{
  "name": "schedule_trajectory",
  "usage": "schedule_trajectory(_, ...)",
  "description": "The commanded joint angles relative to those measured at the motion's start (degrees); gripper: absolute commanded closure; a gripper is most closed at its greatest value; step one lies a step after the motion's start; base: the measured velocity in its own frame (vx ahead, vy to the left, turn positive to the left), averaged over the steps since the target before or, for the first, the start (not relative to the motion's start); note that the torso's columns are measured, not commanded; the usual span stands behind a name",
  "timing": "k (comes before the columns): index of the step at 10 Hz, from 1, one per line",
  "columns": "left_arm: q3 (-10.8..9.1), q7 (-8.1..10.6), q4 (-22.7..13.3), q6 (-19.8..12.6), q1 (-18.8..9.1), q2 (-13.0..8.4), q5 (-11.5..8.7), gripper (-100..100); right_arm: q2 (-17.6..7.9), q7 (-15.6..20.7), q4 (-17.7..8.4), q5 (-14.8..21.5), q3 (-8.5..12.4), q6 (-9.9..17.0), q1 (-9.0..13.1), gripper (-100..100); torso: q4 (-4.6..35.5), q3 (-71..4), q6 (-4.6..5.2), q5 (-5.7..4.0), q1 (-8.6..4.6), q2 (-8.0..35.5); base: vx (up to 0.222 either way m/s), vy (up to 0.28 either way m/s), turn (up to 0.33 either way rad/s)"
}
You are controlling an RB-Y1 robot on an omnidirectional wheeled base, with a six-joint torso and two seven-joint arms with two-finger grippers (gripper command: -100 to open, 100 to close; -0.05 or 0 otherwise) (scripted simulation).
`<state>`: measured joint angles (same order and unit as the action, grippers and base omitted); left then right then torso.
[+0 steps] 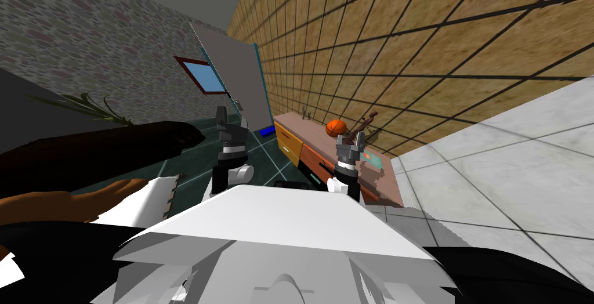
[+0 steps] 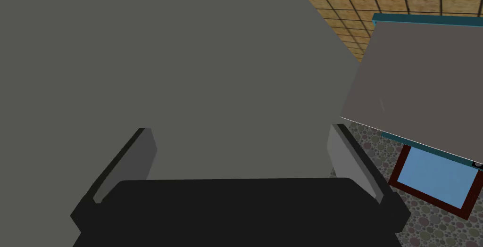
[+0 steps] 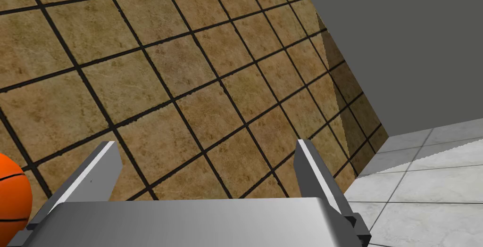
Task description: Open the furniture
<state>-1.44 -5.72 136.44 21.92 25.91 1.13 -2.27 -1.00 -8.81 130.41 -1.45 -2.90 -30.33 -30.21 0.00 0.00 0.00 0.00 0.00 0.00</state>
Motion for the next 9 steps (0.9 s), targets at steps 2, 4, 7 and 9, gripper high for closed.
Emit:
schedule_trajectory(2,0.0,0.0,0.0,0.0,0.0,0.0,0.0,0,0.0,0.0,0.0,0.0,0.0,0.0,0.0,0,6.0,-12.0,0.0,0.0,0.0,5.97,0.0,0.0,0.0)
schedule_trajectory(4,0.0,0.0,0.01,0.0,0.0,0.0,0.0,0,0.0,0.0,0.01,0.0,0.0,0.0,0.0,0,14.24,-28.5,0.0,0.0,0.0,14.22,0.0,0.0,0.0)
schedule_trajectory(7,0.0,0.0,0.01,0.0,0.0,0.0,0.0,0,0.0,0.0,0.02,0.0,0.0,-0.01,0.0,0,26.91,-53.81,0.0,0.0,0.0,26.93,0.0,0.0,0.0)
schedule_trajectory(9,0.0,0.0,0.02,0.01,0.0,0.0,0.0,0,0.0,0.0,0.02,0.0,0.0,-0.01,0.0,0,35.37,-70.73,0.0,0.0,0.0,35.39,0.0,0.0,0.0)
